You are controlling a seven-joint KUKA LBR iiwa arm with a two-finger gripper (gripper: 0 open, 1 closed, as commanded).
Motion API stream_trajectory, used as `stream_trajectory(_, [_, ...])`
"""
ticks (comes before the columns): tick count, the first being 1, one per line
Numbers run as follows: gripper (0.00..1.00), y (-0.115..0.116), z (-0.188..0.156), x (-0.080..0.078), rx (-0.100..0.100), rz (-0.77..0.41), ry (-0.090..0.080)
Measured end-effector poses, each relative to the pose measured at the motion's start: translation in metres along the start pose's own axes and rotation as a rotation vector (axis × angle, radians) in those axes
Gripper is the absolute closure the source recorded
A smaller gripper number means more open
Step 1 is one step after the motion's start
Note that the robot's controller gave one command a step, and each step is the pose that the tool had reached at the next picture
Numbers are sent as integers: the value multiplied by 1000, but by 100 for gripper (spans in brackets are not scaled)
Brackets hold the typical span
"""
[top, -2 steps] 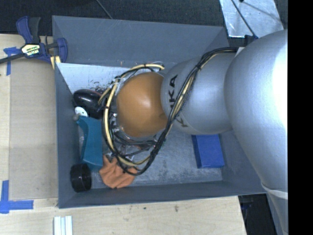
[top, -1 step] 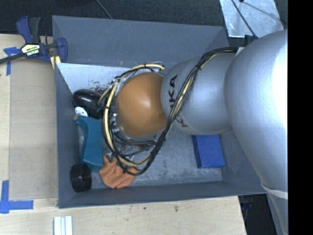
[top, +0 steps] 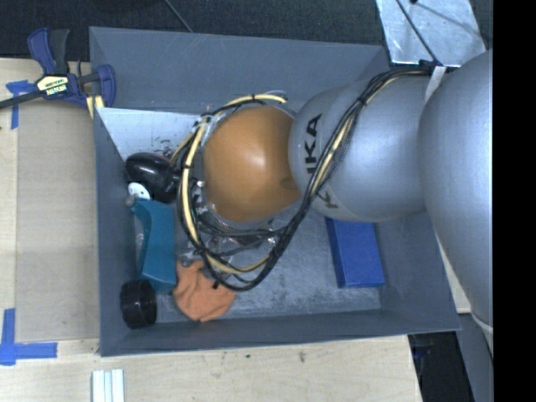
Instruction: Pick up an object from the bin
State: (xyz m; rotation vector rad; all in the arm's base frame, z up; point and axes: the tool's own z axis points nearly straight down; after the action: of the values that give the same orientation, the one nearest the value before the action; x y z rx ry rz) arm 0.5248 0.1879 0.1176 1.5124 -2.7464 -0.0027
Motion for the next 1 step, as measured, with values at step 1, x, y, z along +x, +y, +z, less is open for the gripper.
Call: stream_trajectory(1, [100,-2,-63,-3,3,-1,-5])
